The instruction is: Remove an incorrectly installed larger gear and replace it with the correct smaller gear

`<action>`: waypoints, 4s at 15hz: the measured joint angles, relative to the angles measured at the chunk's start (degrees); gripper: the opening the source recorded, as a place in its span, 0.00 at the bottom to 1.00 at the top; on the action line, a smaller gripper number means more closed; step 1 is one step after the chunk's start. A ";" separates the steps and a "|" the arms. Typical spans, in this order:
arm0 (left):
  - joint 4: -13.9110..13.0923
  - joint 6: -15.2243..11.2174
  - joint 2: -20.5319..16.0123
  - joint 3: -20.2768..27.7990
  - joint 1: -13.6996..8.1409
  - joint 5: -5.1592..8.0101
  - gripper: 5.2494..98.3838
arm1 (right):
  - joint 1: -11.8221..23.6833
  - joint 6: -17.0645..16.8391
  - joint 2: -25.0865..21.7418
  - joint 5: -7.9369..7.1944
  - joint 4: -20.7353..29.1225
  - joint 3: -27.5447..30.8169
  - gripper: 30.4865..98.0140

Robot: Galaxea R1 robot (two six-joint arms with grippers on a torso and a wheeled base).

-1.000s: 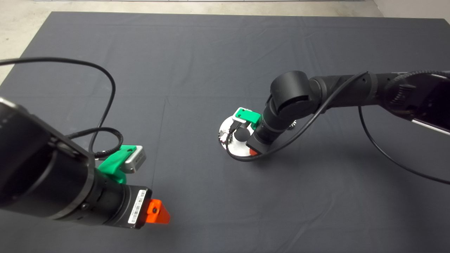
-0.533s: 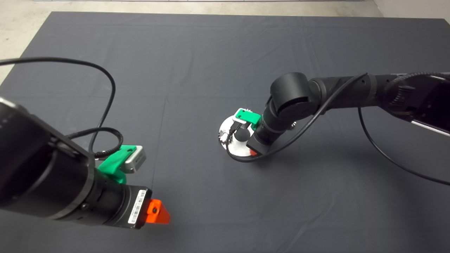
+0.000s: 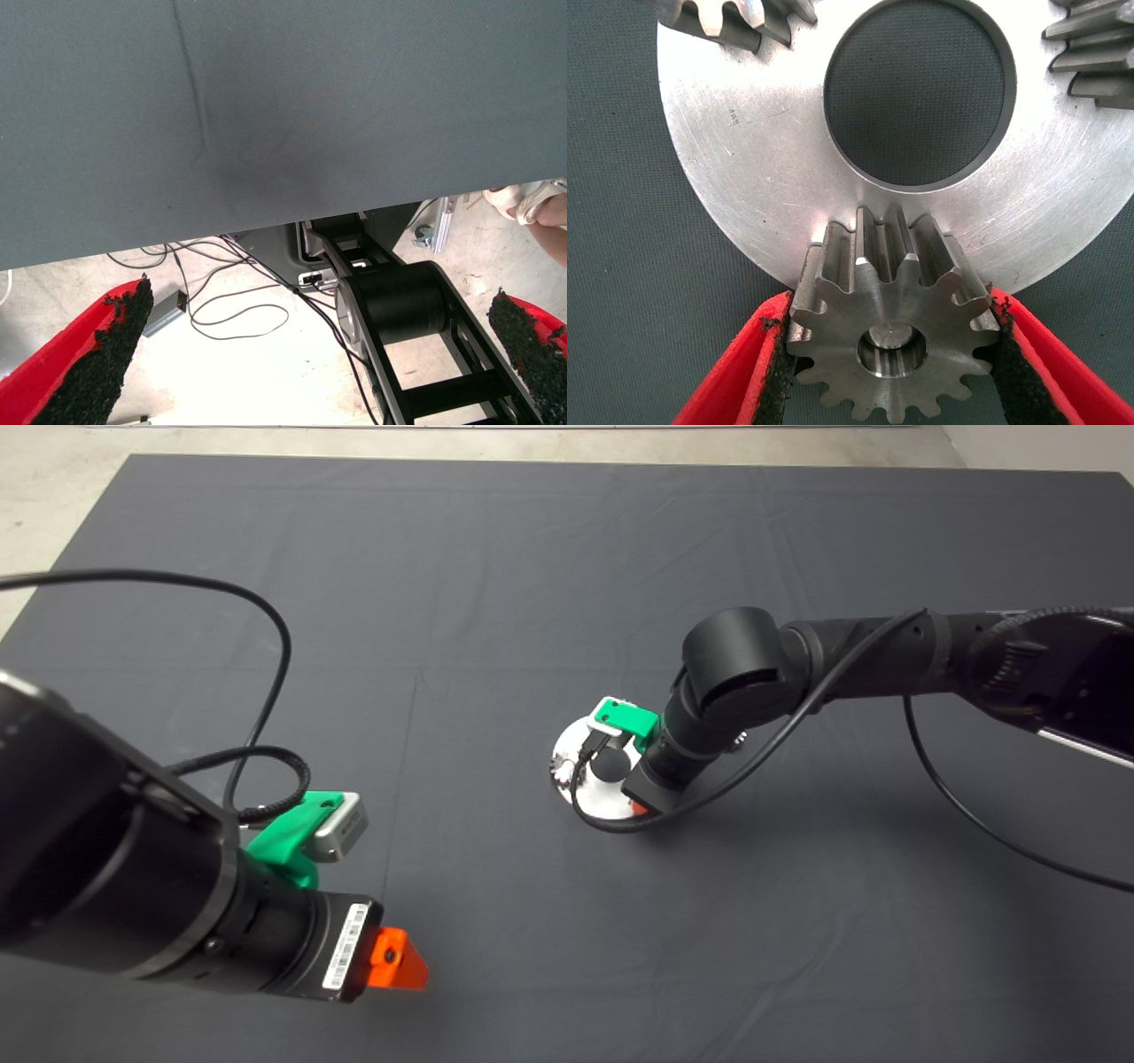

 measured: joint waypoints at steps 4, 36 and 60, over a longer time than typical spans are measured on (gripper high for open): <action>-0.11 0.00 0.02 0.00 0.00 0.00 0.99 | -0.02 0.01 0.00 0.01 0.00 0.00 0.30; -0.16 -0.02 0.02 0.00 0.00 -0.02 0.99 | 9.38 3.22 -3.49 0.48 1.81 2.79 0.28; -0.22 -0.02 0.05 0.00 0.00 -0.02 0.99 | 4.59 6.51 -22.36 0.09 10.41 20.04 0.28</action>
